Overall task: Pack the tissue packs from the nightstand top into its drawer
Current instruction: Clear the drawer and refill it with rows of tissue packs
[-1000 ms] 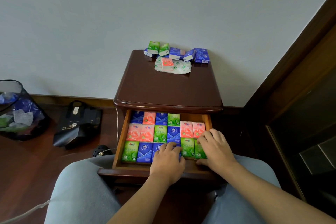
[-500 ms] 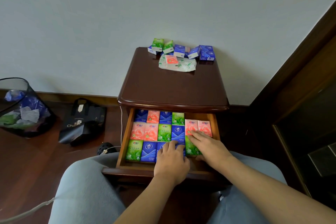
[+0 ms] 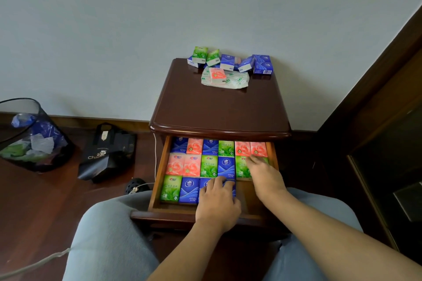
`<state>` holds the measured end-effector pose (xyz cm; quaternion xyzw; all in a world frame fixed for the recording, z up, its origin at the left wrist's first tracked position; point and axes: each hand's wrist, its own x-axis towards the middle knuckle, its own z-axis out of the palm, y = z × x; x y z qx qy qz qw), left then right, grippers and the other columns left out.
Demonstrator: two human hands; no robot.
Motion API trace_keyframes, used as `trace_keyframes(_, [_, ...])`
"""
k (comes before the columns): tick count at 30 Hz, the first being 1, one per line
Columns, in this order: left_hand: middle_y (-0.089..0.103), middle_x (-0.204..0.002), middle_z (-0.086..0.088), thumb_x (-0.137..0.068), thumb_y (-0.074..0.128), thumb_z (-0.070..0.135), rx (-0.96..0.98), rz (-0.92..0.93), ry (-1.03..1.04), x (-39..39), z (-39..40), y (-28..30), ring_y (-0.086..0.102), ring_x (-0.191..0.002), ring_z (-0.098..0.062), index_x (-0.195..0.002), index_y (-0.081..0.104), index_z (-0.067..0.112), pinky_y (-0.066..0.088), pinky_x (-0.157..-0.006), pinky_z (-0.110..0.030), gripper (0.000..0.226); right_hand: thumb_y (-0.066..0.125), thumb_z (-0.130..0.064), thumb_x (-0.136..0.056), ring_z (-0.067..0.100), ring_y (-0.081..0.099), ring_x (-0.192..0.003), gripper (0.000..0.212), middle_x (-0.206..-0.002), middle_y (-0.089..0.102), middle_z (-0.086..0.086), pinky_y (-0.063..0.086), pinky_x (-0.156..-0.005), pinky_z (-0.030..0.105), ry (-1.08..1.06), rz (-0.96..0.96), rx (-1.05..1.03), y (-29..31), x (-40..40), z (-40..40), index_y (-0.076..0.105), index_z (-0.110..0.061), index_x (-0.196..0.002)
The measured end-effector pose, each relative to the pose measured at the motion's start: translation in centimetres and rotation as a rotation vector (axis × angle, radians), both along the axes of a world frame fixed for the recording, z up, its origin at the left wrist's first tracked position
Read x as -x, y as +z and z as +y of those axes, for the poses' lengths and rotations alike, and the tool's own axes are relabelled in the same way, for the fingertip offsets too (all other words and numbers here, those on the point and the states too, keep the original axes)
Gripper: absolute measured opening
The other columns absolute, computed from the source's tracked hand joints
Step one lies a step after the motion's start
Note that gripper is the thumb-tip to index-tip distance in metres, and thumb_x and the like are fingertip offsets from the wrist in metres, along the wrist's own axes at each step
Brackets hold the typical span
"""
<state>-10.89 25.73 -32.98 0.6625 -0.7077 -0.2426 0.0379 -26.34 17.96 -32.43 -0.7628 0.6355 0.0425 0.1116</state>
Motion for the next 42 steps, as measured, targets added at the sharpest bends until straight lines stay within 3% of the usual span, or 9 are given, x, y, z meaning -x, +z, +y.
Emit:
trace_keyframes(6, [0.018,-0.169,-0.002,-0.1,0.047,0.046,-0.003,-0.02,0.034,0.1,-0.3,0.3,0.015,-0.156,-0.024,-0.157,0.028,0.03,0.023,-0.126,-0.051,0.063,0.075,-0.015,-0.089,0.022,0.058,-0.126,0.048,-0.135,0.062,0.005,0.047,-0.102,0.028,-0.41,-0.484,0.078,0.5,-0.2,2.2,0.062,-0.016,-0.136])
trace_keyframes(11, [0.005,-0.173,0.0,-0.098,0.048,0.038,-0.047,-0.062,0.032,-0.8,-1.6,0.2,-0.001,-0.159,-0.027,-0.161,0.018,0.035,0.008,-0.128,-0.056,0.069,0.069,-0.002,-0.092,0.027,0.066,-0.092,0.018,-0.11,0.068,0.017,0.06,-0.083,0.047,-1.17,-1.308,-0.334,1.4,-1.5,2.8,0.06,-0.012,-0.103])
trace_keyframes(17, [-0.001,-0.174,0.008,-0.1,0.048,0.035,-0.136,-0.038,-0.018,-1.1,-2.0,-0.4,-0.008,-0.159,-0.03,-0.161,0.016,0.044,0.006,-0.127,-0.059,0.069,0.065,0.006,-0.091,0.033,0.066,-0.099,0.028,-0.114,0.064,0.021,0.058,-0.082,0.048,-1.301,-1.795,-0.545,0.4,-1.5,3.0,0.059,-0.012,-0.113])
trace_keyframes(22, [-0.002,-0.174,0.012,-0.102,0.047,0.033,-0.163,-0.045,-0.048,-1.1,-2.1,-0.1,-0.01,-0.159,-0.032,-0.162,0.014,0.044,0.004,-0.126,-0.062,0.07,0.066,0.004,-0.091,0.034,0.062,-0.11,0.026,-0.117,0.06,0.022,0.054,-0.096,0.052,-1.295,-1.904,-0.553,-0.3,-1.6,1.6,0.058,-0.015,-0.106])
trace_keyframes(27, [-0.001,-0.174,0.011,-0.102,0.047,0.034,-0.172,-0.053,-0.059,-1.2,-2.2,-0.1,-0.011,-0.159,-0.033,-0.163,0.013,0.042,0.004,-0.127,-0.062,0.07,0.06,0.005,-0.095,0.035,0.057,-0.133,0.046,-0.133,0.057,0.021,0.044,-0.116,0.051,-1.244,-1.942,-0.503,0.3,-1.3,0.2,0.05,-0.012,-0.136])
trace_keyframes(29, [0.0,-0.174,0.011,-0.102,0.047,0.034,-0.173,-0.053,-0.057,-1.1,-2.2,-0.1,-0.011,-0.159,-0.032,-0.163,0.014,0.043,0.004,-0.127,-0.062,0.07,0.056,0.008,-0.096,0.034,0.053,-0.139,0.054,-0.144,0.053,0.02,0.037,-0.121,0.052,-1.224,-1.918,-0.471,0.5,-1.3,-0.4,0.046,-0.009,-0.146])
trace_keyframes(35, [0.002,-0.173,0.012,-0.102,0.048,0.034,-0.171,-0.038,-0.044,-1.2,-2.2,-0.2,-0.01,-0.159,-0.032,-0.162,0.015,0.044,0.004,-0.127,-0.061,0.069,0.046,0.011,-0.092,0.03,0.036,-0.153,0.042,-0.16,0.043,0.022,0.025,-0.128,0.046,-1.115,-1.632,-0.46,-0.1,-0.7,-2.2,0.056,0.006,-0.132])
trace_keyframes(38, [0.002,-0.173,0.012,-0.102,0.048,0.035,-0.178,-0.034,-0.041,-1.2,-2.2,-0.2,-0.01,-0.159,-0.031,-0.162,0.016,0.044,0.004,-0.127,-0.061,0.068,0.047,0.011,-0.09,0.039,0.027,-0.153,0.059,-0.163,0.029,0.03,0.028,-0.125,0.046,-1.101,-1.546,-0.484,0.3,0.1,-2.8,0.037,0.017,-0.148])
trace_keyframes(42, [0.006,-0.173,0.011,-0.102,0.05,0.031,-0.13,0.039,0.024,-1.2,-2.0,0.2,-0.002,-0.159,-0.029,-0.16,0.024,0.042,0.012,-0.127,-0.057,0.064,0.05,0.008,-0.092,0.027,0.024,-0.157,0.067,-0.167,0.033,0.014,0.019,-0.128,0.045,-1.076,-1.607,-0.474,0.9,-0.5,-2.0,0.034,0.0,-0.157])
